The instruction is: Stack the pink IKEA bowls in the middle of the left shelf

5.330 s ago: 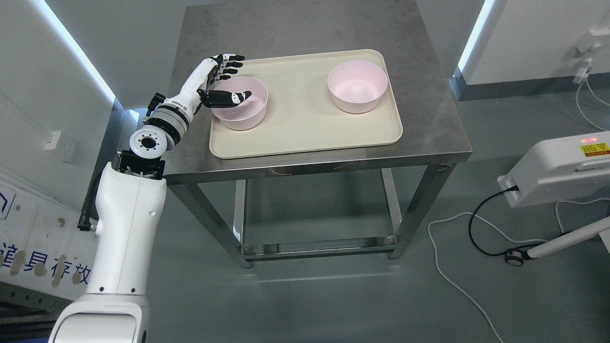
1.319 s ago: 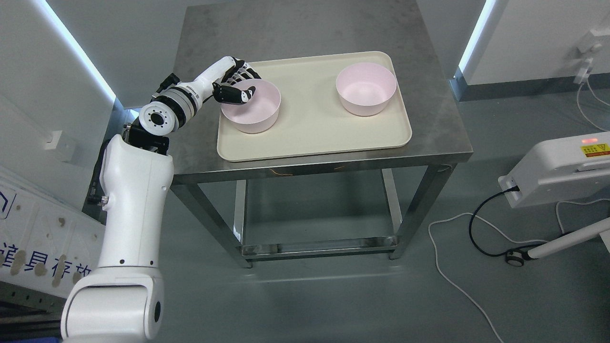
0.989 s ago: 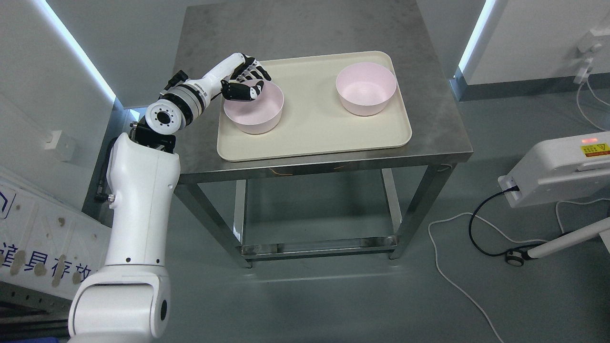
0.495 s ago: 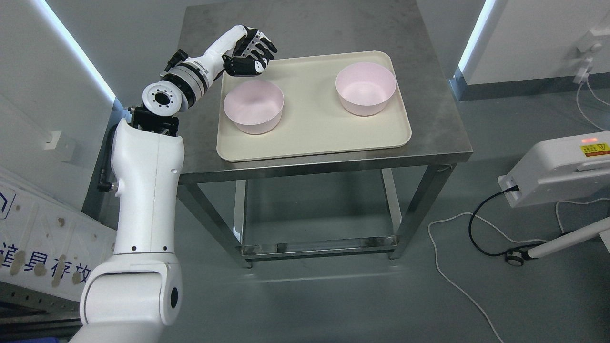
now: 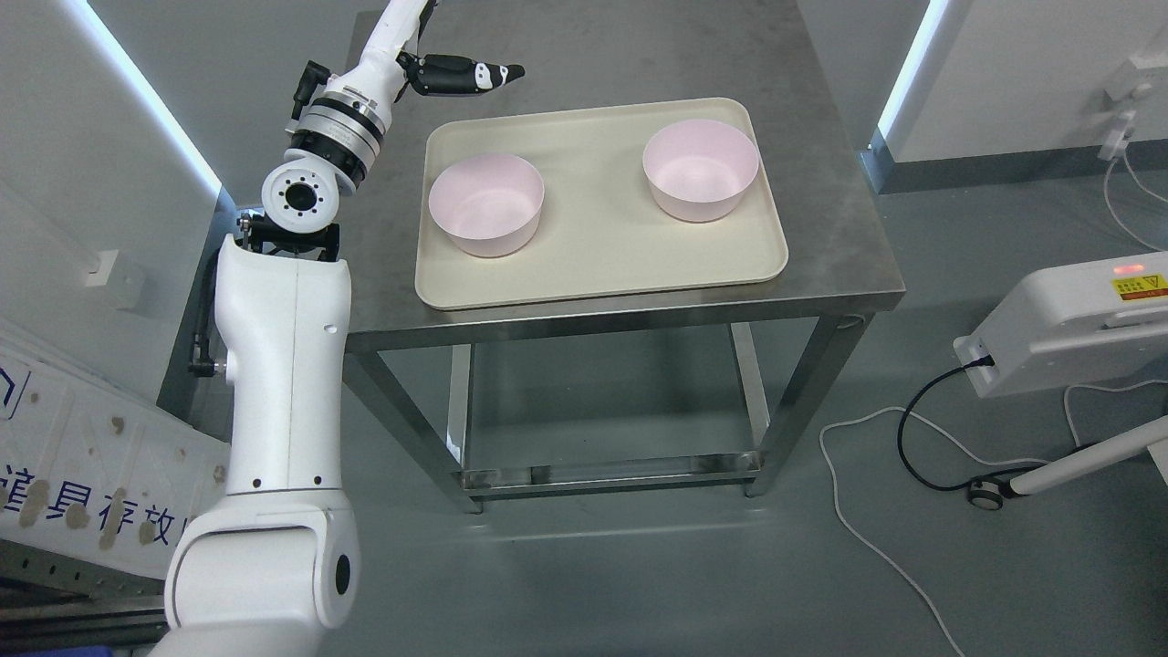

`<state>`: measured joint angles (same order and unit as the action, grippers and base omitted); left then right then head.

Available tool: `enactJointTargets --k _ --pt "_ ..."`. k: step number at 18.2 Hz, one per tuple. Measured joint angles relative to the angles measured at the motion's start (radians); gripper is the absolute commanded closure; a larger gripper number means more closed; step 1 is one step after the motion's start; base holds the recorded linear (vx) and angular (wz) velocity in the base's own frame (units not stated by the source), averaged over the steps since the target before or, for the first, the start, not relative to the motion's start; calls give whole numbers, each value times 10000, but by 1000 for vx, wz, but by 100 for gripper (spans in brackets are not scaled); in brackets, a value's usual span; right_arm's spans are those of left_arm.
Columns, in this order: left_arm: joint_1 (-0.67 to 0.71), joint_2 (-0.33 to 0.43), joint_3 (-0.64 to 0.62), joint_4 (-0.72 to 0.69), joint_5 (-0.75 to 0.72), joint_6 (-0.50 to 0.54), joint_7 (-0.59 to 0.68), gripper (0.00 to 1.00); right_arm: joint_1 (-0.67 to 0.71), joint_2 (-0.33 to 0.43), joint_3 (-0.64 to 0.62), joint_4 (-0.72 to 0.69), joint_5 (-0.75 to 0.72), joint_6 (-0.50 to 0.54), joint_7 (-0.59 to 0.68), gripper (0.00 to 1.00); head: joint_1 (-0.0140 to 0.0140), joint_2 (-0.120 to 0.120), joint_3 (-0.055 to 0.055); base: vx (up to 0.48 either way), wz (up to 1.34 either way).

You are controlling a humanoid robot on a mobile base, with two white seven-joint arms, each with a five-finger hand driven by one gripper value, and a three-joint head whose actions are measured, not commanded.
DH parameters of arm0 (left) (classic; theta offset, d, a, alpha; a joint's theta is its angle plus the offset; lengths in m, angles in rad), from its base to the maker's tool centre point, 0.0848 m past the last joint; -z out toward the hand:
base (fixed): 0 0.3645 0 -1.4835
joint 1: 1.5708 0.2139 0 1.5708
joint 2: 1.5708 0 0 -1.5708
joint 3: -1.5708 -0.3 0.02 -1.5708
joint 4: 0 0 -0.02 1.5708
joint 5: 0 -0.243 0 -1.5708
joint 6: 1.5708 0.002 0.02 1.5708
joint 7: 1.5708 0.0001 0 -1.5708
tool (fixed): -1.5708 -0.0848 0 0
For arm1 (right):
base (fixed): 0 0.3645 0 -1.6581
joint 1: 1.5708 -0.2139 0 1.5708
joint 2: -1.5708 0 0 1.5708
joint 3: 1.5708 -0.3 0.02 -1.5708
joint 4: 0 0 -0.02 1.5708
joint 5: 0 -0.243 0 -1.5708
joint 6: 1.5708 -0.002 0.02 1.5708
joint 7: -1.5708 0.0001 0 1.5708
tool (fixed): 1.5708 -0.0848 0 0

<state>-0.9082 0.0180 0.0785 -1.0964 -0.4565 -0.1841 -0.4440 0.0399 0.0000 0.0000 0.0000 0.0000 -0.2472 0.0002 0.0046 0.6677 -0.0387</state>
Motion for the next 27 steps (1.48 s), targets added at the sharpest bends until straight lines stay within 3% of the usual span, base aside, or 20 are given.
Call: enactJointTargets --k 3,7,11,18,21,27 --pt "504 207 -117 -339 87 13 -1318 6 -1 0 0 0 0 0 0 0 0 0 0 0 0" --pt "1022 486 -435 -655 10 1627 -1599 8 -1 0 0 0 0 0 0 0 0 0 0 0 0" --pt "1159 687 -775 -705 -460 2265 -993 30 0 0 0 0 0 0 0 0 0 0 0 0 0" --pt "930 953 -1484 -646 -918 2399 -2010 47 0 0 0 0 0 0 0 0 0 0 0 0 0" --pt "659 1071 -1831 -508 -1209 2427 -2218 67 0 0 0 0 0 0 0 0 0 0 0 0 0" --pt "365 1191 -2429 -165 -1688 1602 -2247 90 0 0 0 0 0 0 0 0 0 0 0 0 0"
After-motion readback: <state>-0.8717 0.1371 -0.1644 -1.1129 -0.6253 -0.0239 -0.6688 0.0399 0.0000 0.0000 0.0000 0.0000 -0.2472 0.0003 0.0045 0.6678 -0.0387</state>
